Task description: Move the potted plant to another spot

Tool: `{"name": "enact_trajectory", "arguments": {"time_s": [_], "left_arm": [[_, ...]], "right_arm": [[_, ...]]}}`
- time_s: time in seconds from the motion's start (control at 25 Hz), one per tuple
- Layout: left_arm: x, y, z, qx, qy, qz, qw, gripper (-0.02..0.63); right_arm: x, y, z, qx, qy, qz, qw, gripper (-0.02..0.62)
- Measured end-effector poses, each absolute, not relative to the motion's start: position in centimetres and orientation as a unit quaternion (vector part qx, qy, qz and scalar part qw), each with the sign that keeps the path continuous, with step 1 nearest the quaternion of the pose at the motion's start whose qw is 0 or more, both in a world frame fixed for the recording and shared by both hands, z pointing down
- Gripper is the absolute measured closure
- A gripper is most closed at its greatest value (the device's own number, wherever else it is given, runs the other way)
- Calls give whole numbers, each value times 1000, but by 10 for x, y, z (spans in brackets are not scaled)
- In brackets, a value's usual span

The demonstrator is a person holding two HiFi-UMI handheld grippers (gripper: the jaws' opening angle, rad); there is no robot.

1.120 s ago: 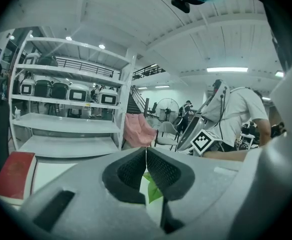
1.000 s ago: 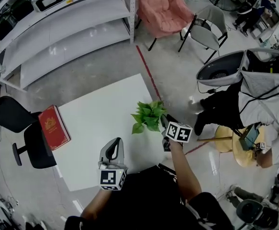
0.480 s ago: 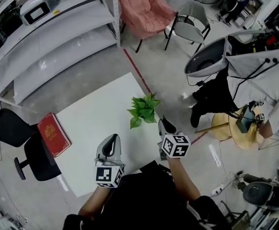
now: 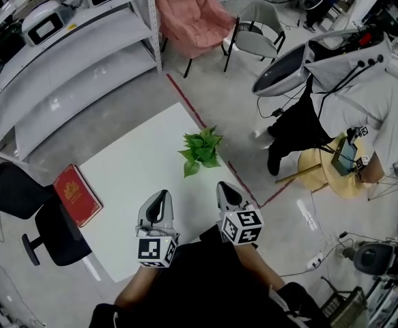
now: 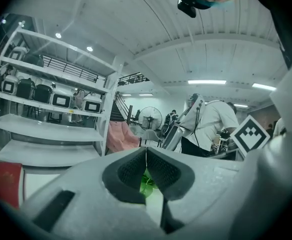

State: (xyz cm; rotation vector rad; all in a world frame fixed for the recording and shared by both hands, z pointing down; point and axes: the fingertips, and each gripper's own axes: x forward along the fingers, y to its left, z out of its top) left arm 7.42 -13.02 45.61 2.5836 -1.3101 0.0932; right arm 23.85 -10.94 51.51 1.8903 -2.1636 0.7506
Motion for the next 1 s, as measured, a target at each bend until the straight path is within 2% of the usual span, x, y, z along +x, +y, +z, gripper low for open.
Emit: {"name": "enact_trajectory", "arguments": {"time_s": [1.0], "left_arm": [[79,-121,460,888,-444,28,122,587]], "right_arm": [[211,-84,503,607,-760,208,103,583]]}}
